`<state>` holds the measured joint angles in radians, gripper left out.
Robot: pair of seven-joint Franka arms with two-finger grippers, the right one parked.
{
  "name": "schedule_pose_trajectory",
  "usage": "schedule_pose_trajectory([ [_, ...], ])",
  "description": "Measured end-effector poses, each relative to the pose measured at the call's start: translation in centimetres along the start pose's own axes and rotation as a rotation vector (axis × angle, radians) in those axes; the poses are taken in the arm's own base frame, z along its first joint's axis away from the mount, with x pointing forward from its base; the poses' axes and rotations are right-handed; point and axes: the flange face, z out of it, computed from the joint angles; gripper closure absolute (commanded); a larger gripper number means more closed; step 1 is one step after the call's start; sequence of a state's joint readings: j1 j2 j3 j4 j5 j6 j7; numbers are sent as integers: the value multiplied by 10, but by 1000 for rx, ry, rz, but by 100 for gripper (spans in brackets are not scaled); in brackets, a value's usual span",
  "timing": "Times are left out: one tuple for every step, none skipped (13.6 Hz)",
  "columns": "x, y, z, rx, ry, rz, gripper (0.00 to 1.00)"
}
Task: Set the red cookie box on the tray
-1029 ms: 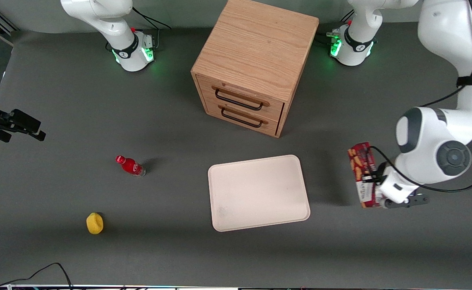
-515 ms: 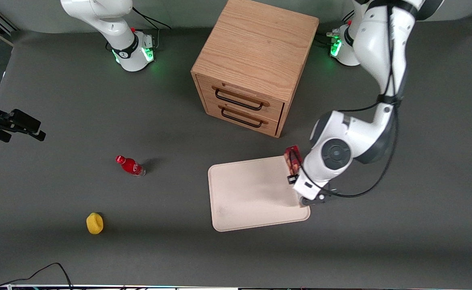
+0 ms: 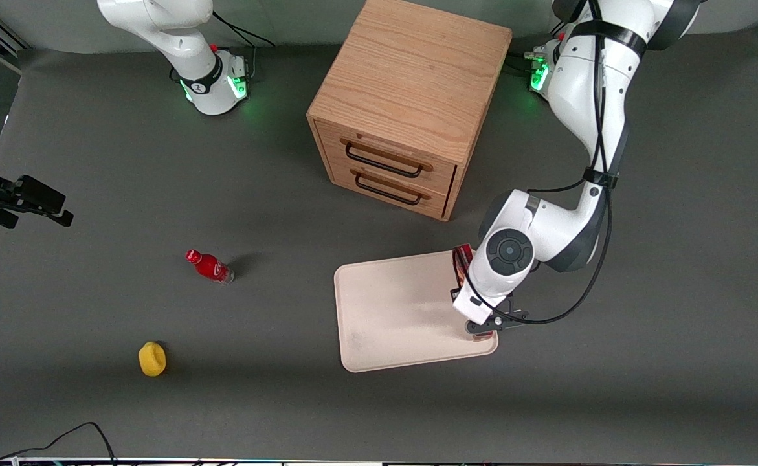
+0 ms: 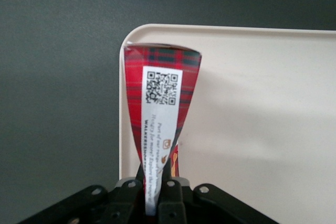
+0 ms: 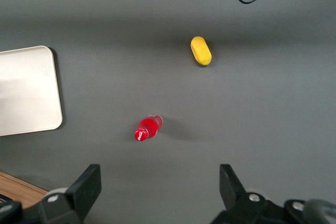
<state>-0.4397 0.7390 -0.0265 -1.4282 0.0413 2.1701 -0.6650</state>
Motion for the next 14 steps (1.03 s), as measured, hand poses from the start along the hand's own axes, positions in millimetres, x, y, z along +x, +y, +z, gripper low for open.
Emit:
schedule_pose_trajectory([
  [0,0,2,1,0,0,0],
  [0,1,4,0,3,1,0],
  [1,1,5,-6,11,1,0],
  [1,2,6,-8,14,0,0],
  [2,2,5,-11,17,0,0],
  [3,2,3,-14,22,-2,0],
  [5,2,-2,-16,27,-6,0],
  [8,0,-13,-12,25,-12,0],
  [12,-6,-30,1,15,-21,0],
  [16,-16,-55,13,6,-39,0],
  [24,-35,-88,20,1,-69,0],
  [34,-63,-121,26,-3,-93,0],
  [42,-97,-153,31,-12,-89,0],
  [49,-135,-181,35,-24,-63,0],
])
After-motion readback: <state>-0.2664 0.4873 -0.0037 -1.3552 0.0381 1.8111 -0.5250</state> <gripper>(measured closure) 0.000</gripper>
